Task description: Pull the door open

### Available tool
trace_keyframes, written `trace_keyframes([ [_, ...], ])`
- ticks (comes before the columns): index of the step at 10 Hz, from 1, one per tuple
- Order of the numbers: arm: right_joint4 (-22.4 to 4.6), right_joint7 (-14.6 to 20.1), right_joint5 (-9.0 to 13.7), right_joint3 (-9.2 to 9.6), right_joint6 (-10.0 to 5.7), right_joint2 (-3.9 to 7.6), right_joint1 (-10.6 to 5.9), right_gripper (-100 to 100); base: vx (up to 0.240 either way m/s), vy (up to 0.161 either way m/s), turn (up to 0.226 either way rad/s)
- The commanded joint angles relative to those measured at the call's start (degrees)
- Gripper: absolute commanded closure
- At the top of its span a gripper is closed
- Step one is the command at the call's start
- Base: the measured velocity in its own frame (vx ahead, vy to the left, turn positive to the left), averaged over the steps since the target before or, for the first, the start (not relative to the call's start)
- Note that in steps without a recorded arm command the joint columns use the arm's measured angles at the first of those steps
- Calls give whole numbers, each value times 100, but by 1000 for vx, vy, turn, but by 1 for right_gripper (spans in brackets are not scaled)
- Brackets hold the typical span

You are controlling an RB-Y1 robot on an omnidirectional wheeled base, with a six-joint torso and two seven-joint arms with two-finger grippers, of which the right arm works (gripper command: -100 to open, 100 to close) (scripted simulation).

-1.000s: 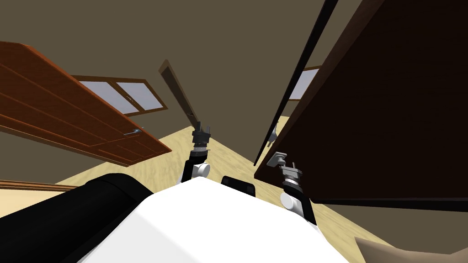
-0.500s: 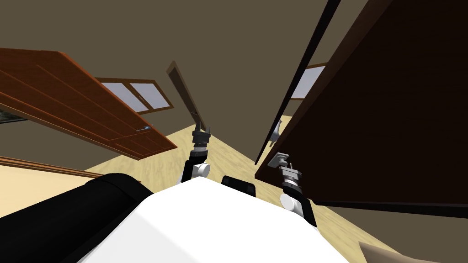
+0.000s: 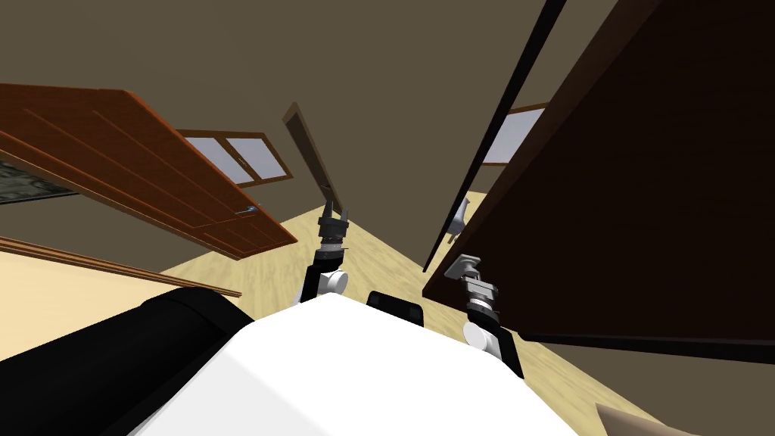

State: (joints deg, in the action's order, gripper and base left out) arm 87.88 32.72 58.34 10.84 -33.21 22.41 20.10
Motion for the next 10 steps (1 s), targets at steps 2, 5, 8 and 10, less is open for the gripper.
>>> trace_keyframes([
  [2,158,-37,-40,91,12,-58,-63,-100,0,0,0],
  [5,233,238,181,158,6,-34,-18,-100,-56,-30,90],
  [8,336,620,488,252,-2,0,45,-100,-112,-43,102],
  [10,396,839,663,306,-7,19,81,-100,-73,-22,61],
])
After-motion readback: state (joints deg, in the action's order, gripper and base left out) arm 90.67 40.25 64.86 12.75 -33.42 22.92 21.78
